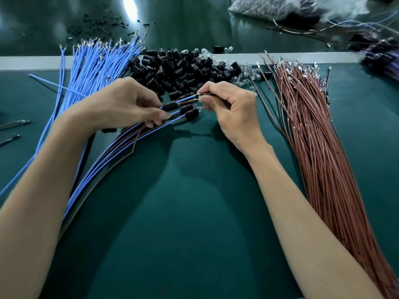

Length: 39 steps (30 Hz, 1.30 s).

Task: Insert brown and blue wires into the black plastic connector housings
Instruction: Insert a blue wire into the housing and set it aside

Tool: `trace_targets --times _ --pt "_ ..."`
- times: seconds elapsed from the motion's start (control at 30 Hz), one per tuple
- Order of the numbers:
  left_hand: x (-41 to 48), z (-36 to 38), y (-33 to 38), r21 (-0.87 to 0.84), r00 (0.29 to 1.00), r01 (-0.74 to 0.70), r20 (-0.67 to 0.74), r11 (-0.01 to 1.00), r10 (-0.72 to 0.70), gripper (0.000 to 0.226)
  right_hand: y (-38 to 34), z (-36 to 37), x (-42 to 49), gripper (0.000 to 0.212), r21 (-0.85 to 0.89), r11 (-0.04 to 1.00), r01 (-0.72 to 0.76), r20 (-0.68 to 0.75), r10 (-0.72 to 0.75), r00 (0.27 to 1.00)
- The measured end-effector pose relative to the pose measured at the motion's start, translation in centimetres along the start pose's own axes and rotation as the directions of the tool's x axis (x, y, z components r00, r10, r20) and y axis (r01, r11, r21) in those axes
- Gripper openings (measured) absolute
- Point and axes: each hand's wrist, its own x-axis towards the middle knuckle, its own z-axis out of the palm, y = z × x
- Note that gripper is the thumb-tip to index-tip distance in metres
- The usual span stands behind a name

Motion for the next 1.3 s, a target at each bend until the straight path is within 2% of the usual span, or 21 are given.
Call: trace_targets --times 0.17,0.27,0.4,0.53,0.63,0.77,0.87,0.97,1.1,1.2,1.3 --pt "0.0 0.1 0.6 -0.181 0.998 -0.068 0.007 0.981 0.070 0.030 -0.3 -0.2 0.0 0.008 -0.067 0.997 0.028 0.022 -0.026 0.999" --pt "0.2 0.6 0.8 -0.189 0.994 -0.102 0.008 0.977 0.106 0.032 -0.7 -0.1 -0.1 0.007 -0.093 0.994 0.057 0.052 -0.052 0.997" --pt "0.4 1.5 1.2 -0.213 0.994 -0.091 0.042 0.973 0.102 0.038 -0.9 0.3 -0.1 0.007 -0.042 0.997 0.067 0.084 -0.064 0.994" --pt "0.4 1.6 1.2 -0.212 0.993 -0.119 -0.001 0.970 0.122 0.035 -0.9 0.3 -0.3 0.008 0.074 0.997 -0.035 0.057 0.030 0.998" --pt "0.3 1.5 1.1 -0.207 0.990 -0.144 -0.035 0.968 0.140 0.034 -1.0 0.3 -0.4 0.018 0.161 0.983 -0.083 0.062 0.074 0.995" --pt "0.1 1.6 1.0 -0.237 0.988 -0.156 -0.049 0.959 0.149 0.033 -1.3 0.4 -0.6 0.043 0.272 0.944 -0.186 0.189 0.137 0.972" --pt "0.2 2.0 1.1 -0.228 0.988 -0.154 -0.004 0.961 0.158 0.040 -1.4 0.8 -0.6 0.031 0.192 0.975 -0.115 0.182 0.079 0.980" --pt "0.3 2.0 1.0 -0.226 0.988 -0.138 0.039 0.964 0.150 0.039 -1.6 0.9 -0.8 0.015 0.202 0.975 -0.093 0.181 0.056 0.982" --pt "0.2 1.5 0.8 -0.200 0.979 -0.177 0.068 0.964 0.194 0.036 -1.7 0.9 -0.9 0.014 0.218 0.969 -0.120 0.195 0.077 0.978" --pt "0.2 1.4 0.8 -0.127 0.973 -0.212 0.067 0.969 0.222 0.039 -1.5 0.9 -0.9 0.012 0.257 0.956 -0.145 0.210 0.091 0.973" --pt "0.2 1.1 0.6 -0.043 0.969 -0.239 0.047 0.970 0.241 0.032 -1.5 0.8 -0.9 0.011 0.260 0.952 -0.161 0.225 0.103 0.969"
